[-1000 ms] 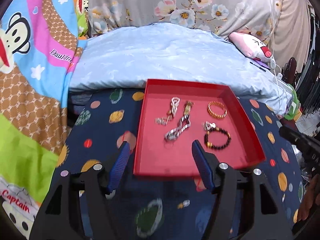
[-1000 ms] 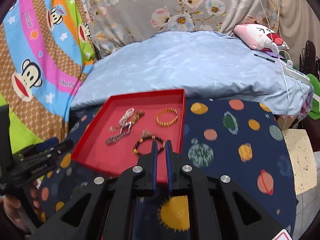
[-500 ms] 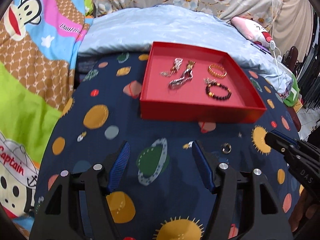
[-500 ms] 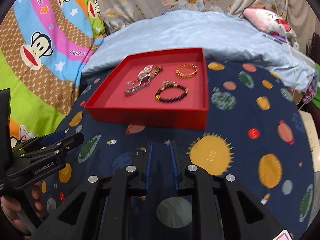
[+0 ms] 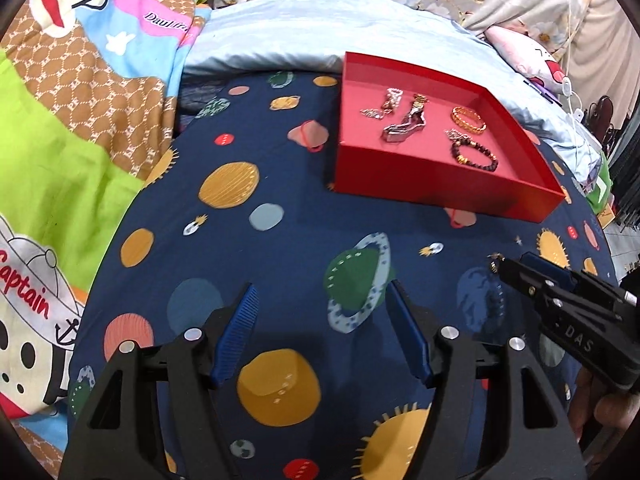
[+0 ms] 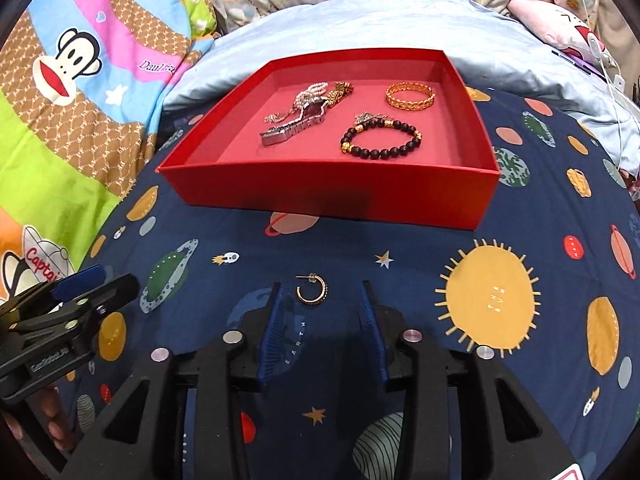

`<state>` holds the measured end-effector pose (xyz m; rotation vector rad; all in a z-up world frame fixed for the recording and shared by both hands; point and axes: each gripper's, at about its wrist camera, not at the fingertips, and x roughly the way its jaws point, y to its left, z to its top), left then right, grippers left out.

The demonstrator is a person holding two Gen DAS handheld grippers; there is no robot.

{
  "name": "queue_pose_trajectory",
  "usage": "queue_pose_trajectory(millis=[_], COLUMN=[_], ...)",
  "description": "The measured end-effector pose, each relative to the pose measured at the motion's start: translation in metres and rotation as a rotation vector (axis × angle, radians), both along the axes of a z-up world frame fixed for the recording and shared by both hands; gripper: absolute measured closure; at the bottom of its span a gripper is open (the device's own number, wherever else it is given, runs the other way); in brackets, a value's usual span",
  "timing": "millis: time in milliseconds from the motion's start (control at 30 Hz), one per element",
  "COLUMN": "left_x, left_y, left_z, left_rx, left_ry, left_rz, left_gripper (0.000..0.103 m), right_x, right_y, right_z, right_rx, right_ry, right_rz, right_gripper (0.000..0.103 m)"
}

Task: Organize jewelry
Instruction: 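Grasp the gold hoop earring with the right gripper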

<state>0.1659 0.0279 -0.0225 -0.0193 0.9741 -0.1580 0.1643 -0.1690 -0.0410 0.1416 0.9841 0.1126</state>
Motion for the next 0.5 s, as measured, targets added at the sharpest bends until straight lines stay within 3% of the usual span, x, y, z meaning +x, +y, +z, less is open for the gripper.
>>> queue_pose_trajectory(millis=[200, 333, 500], left_x=[-0.011, -0.019, -0.022], left_y=[0.007, 0.011, 0.027], left_z=[0.0, 0.0, 0.0], left_rx=[0.022, 0.024, 0.023], left_ry=[-0.003, 0.006, 0.013], left_rz=[-0.01, -0.011, 0.025], left_gripper=[0.039, 0.038, 0.038], right_x=[0.002, 0.004, -0.004], right_y=[0.01, 0.013, 0.002], right_z=[-0.005, -0.005, 0.005], right_rx=[-0.054, -0.098, -0.074], right_ry=[-0.006, -0.011, -0.028], right_rz=[0.016, 0.016, -0.011], right_gripper=[0.064, 0.088, 0.088])
